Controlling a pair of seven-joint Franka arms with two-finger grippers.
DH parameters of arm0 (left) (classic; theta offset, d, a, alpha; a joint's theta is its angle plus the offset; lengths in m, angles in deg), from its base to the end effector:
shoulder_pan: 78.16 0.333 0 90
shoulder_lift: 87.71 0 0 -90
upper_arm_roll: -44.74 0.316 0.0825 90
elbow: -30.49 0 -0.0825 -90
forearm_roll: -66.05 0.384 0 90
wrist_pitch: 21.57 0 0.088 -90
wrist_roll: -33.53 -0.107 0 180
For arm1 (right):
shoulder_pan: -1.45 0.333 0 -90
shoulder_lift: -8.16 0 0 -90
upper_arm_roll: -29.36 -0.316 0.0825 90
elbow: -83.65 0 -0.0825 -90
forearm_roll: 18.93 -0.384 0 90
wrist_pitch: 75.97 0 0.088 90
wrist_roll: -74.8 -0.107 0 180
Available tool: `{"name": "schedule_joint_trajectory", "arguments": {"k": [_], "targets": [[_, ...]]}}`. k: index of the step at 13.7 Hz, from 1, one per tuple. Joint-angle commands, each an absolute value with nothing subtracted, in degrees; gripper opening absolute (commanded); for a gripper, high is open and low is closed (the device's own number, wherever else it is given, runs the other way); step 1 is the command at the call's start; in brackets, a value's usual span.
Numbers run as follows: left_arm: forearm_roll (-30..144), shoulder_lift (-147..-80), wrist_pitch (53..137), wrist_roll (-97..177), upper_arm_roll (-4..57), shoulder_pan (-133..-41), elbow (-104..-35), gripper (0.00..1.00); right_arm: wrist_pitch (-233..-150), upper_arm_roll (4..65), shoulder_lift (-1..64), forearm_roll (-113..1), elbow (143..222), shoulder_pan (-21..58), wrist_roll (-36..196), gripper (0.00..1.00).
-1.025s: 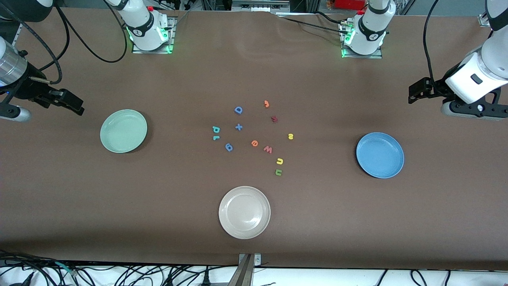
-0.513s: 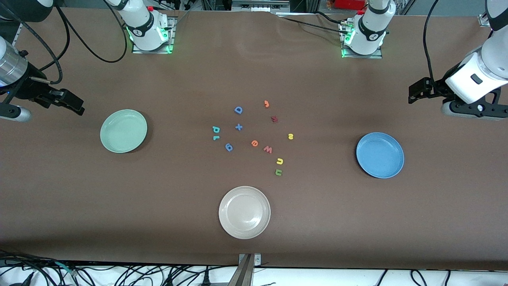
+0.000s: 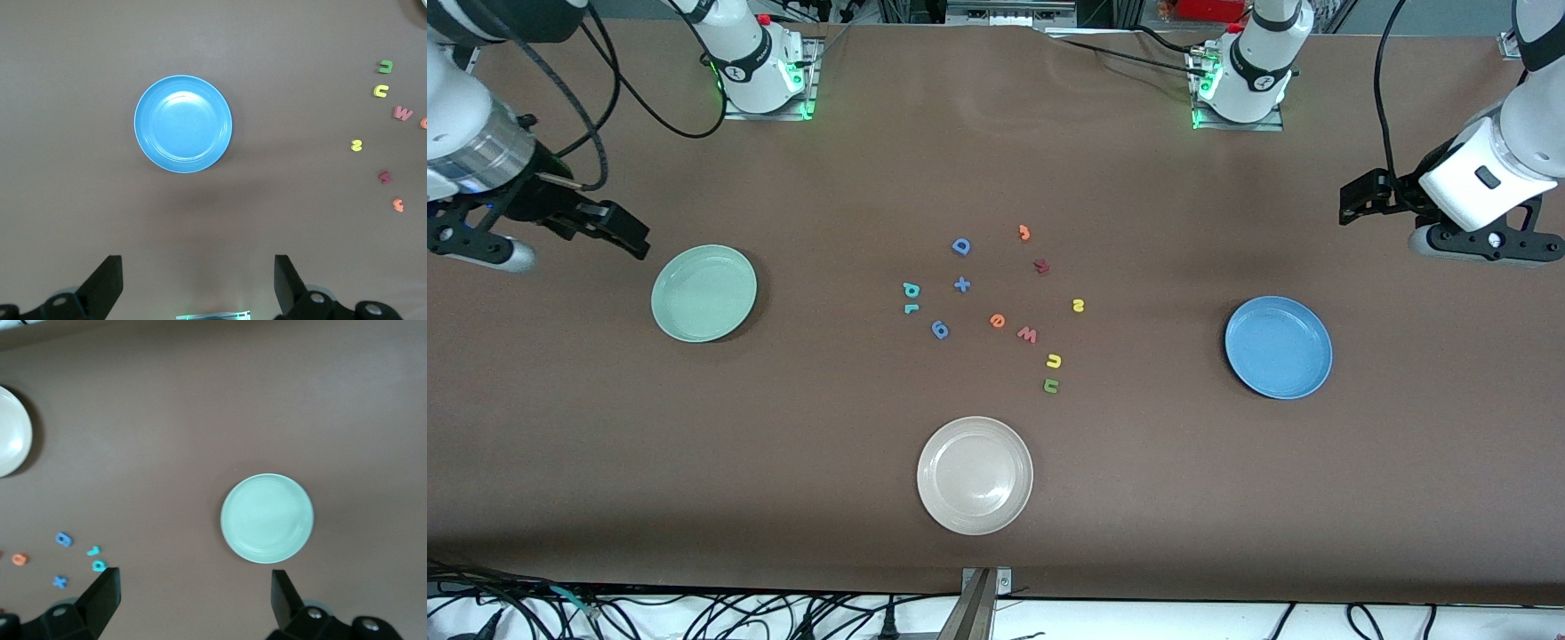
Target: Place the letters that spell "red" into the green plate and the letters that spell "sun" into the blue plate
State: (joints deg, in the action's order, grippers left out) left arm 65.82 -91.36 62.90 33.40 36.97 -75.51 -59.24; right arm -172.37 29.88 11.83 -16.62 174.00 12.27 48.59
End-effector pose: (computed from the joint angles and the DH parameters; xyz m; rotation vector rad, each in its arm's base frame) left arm 0.5588 -0.0482 0.5838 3.1230 -0.1439 -0.2433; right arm 0.5750 0.1007 0.5953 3.0857 -0.4254 0.0813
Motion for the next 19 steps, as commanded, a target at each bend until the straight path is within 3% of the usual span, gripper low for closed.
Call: {"name": "schedule_joint_trajectory", "arguments": {"k": [1,10,12,16,19], "targets": [[66.5,-91.8,61.9,33.4,36.7,-75.3,-58.5,1.00,-174.6,26.6,12.5,-16.6,174.5,13.1,41.4,0.99],[65.9,-93.2,61.8,33.4,35.0,-76.7,-59.2,1.00,-184.2,25.8,23.7,-17.0,174.3,25.8,17.8,0.99],[62.8,-96.3,62.4,33.7,35.0,-77.1,-58.9,1.00,-187.7,25.8,27.1,-17.2,174.4,28.6,13.3,0.99],[62.5,-103.6,72.5,34.4,35.0,-81.0,-58.4,1.00,-192.5,25.8,33.0,-17.4,175.4,30.6,10.8,0.99],[63.3,-109.5,79.3,36.7,35.2,-85.4,-58.7,1.00,-198.6,25.8,33.8,-17.5,180.2,30.7,10.6,0.99]]}}
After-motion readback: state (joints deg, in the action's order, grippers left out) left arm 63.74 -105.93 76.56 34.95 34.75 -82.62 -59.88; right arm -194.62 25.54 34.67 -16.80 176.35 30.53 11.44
